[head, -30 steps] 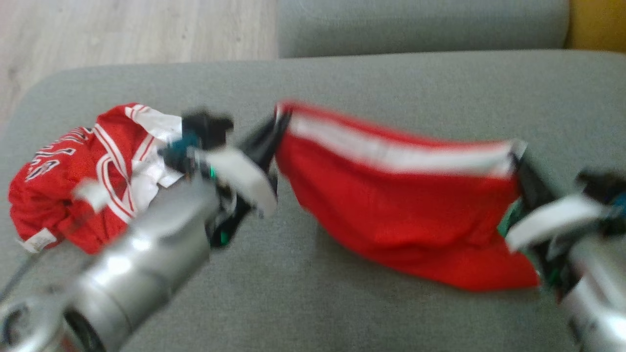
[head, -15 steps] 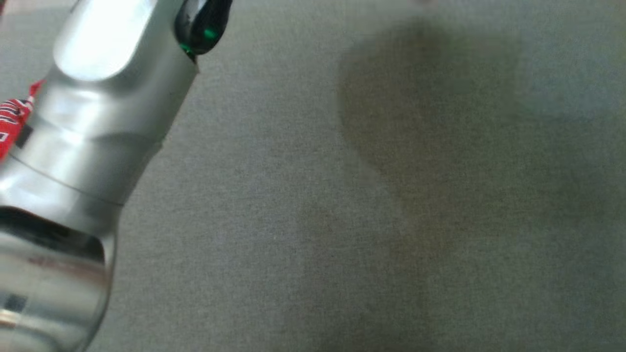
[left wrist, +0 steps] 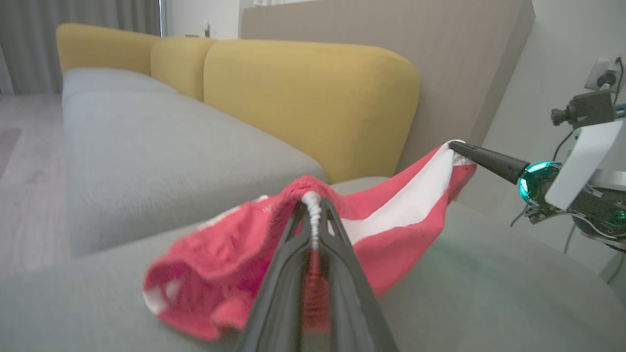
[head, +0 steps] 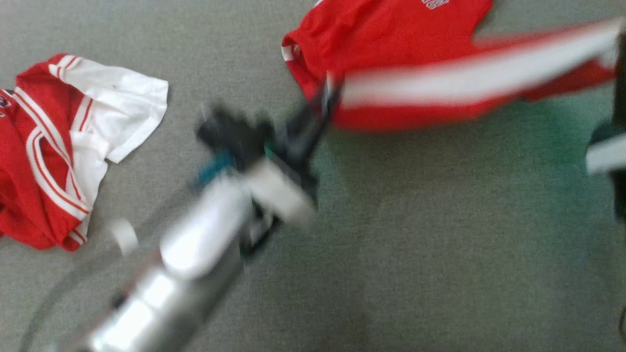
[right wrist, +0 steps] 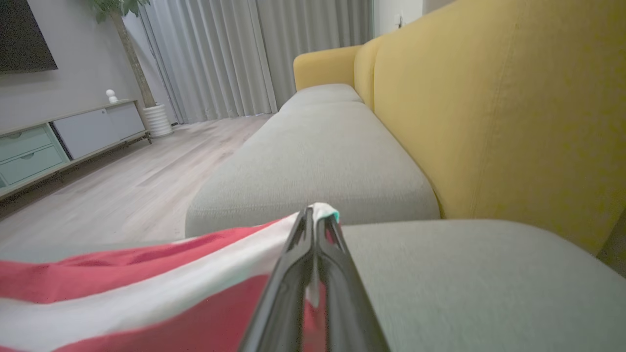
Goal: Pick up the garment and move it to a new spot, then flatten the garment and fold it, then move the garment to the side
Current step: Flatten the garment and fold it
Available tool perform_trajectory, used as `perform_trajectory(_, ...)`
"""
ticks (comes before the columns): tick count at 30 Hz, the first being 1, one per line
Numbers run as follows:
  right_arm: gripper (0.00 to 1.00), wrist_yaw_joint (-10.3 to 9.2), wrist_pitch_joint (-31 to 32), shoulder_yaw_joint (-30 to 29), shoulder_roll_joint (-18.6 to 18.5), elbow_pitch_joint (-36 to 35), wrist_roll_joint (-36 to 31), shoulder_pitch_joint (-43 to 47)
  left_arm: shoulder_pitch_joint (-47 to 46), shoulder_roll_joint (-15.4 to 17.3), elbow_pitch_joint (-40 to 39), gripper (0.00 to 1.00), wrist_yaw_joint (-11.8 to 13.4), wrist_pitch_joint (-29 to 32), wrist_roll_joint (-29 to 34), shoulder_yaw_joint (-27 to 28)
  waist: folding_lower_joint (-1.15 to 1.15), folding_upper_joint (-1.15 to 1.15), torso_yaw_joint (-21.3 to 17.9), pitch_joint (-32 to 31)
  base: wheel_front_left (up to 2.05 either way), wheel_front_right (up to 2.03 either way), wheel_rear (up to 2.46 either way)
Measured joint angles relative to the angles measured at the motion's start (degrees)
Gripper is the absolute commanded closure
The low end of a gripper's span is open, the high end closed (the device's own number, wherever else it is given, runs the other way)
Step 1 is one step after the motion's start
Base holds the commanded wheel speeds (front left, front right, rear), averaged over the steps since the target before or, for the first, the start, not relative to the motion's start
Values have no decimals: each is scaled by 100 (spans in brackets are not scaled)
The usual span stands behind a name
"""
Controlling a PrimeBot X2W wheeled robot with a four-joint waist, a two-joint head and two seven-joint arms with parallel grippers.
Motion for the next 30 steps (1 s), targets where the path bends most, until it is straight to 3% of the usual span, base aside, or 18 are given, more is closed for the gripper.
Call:
perform_trajectory(5,100,0,171,-389,37,-471,164,1184,1509,70,-390,100,0,3,326,-47,-1,0,8,-300,0,0,0)
perform_trajectory(10,100,0,515,-968,56,-1256,169,2477,2403,220,-784,100,0,5,602,16,-1,0,41,-644,0,0,0)
perform_trajectory(17,100,3,1112,-1974,528,-2653,-14,4003,3187,367,-1339,100,-1,5,809,36,-2,0,178,-1006,0,0,0)
perform_trajectory(22,100,3,1635,-2324,633,-3149,-268,3955,3158,255,-1440,100,-1,5,651,47,-1,0,391,-1015,0,0,0)
perform_trajectory(27,100,3,1984,-2284,569,-3070,-431,3198,2587,-29,-1183,100,0,5,498,89,1,0,550,-802,0,0,0)
perform_trajectory(30,100,3,2189,-2130,312,-2777,-520,2393,1956,-296,-899,100,0,5,309,171,2,0,699,-582,0,0,0)
